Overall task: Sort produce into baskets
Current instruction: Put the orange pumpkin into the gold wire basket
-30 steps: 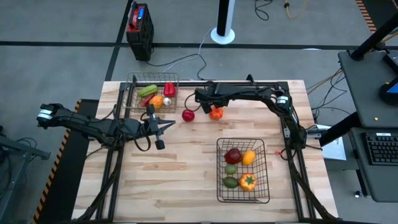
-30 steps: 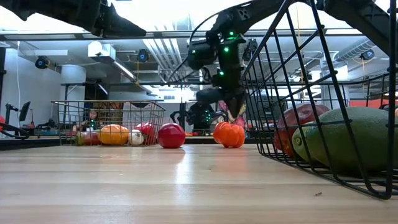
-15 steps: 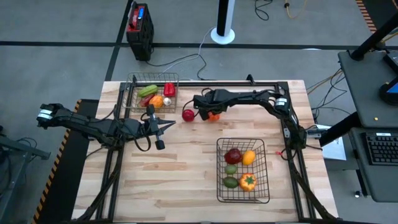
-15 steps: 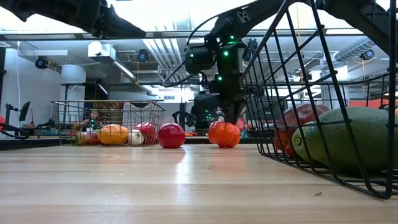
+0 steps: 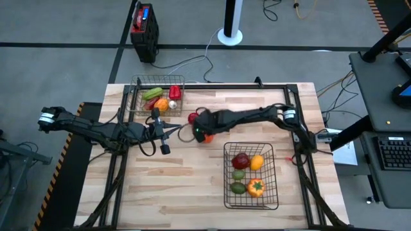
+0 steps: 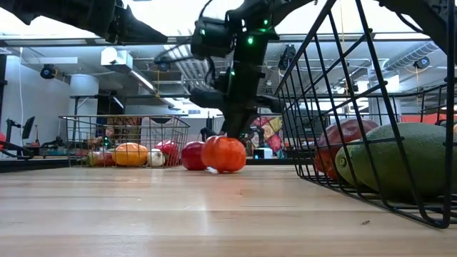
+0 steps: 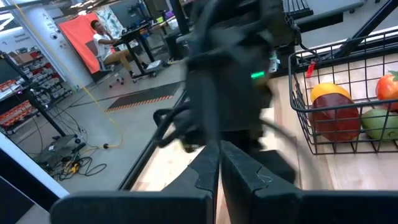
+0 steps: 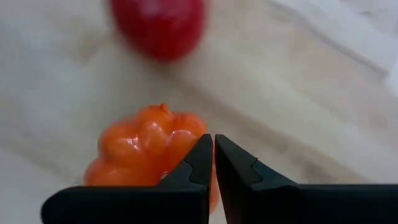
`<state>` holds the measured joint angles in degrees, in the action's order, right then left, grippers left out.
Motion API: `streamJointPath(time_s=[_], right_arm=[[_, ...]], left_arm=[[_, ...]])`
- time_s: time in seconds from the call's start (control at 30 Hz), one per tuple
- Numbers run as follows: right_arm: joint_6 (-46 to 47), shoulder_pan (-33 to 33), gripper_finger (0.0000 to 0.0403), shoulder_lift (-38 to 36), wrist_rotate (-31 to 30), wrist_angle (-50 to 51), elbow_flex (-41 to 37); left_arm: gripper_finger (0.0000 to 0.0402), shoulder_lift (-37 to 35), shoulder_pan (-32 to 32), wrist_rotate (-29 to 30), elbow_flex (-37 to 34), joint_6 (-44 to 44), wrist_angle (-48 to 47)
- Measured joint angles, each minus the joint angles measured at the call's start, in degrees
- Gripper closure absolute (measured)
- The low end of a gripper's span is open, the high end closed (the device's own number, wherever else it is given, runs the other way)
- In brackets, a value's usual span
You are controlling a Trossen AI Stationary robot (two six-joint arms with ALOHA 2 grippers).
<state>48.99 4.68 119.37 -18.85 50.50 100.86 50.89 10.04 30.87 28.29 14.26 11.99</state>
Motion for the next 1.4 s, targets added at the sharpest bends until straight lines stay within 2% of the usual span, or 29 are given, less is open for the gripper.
streamJointPath(time_s=[0.17,0.23,0.3,0.43,0.5,0.63,0.77,0.9,1.03,1.17,1.27,1.4], right_arm=[[0.35,-4.92,0.0390,0.00,0.00,-1.71,0.00],[-0.22,-6.22,0.0390,-0.20,0.00,-1.50,0.00],[-0.99,-7.08,0.0390,-0.73,-0.32,-1.36,0.00],[-4.52,-8.24,0.0390,-3.05,-0.80,-0.75,0.00],[-8.67,-8.89,0.0390,-4.03,-0.79,0.18,0.00],[-24.38,-10.32,0.0390,-5.42,-0.68,0.61,-0.03],[-30.61,-10.68,0.0390,-5.68,-0.63,0.62,-0.11],[-32.57,-10.43,0.0390,-5.69,-0.71,-0.17,-0.13],[-33.87,-9.94,0.0390,-5.70,-0.66,-0.20,-0.13],[-39.19,-9.60,0.0390,-5.70,-0.80,0.10,-0.13],[-35.88,-9.53,0.0387,-5.70,0.06,-0.13,-0.13],[-32.70,-9.22,0.0358,-5.70,5.72,-0.24,-0.13]], left_arm=[[0.0402,1.06,0.00,-0.68,0.00,-1.40,-0.04],[0.0402,1.98,0.17,-3.10,0.00,-3.06,-0.03],[0.0402,3.39,0.92,-5.16,0.00,-5.36,-0.08],[0.0402,6.57,3.64,-5.53,0.00,-9.28,-2.04],[0.0402,8.34,5.05,-5.51,-0.02,-11.49,-3.41],[0.0402,12.75,6.65,-5.67,-0.02,-15.18,-3.86],[0.0402,18.28,6.65,-6.38,-0.02,-21.23,-3.98],[0.0402,22.72,7.22,-6.43,-0.02,-25.18,-3.16],[0.0402,25.69,7.30,-6.43,-0.02,-25.94,-2.41],[0.0402,28.33,7.30,-6.43,-0.02,-25.83,-1.70],[0.0402,30.52,7.30,-6.43,-0.02,-24.59,0.00],[0.0402,33.54,7.30,-6.43,-0.02,-21.83,5.68]])
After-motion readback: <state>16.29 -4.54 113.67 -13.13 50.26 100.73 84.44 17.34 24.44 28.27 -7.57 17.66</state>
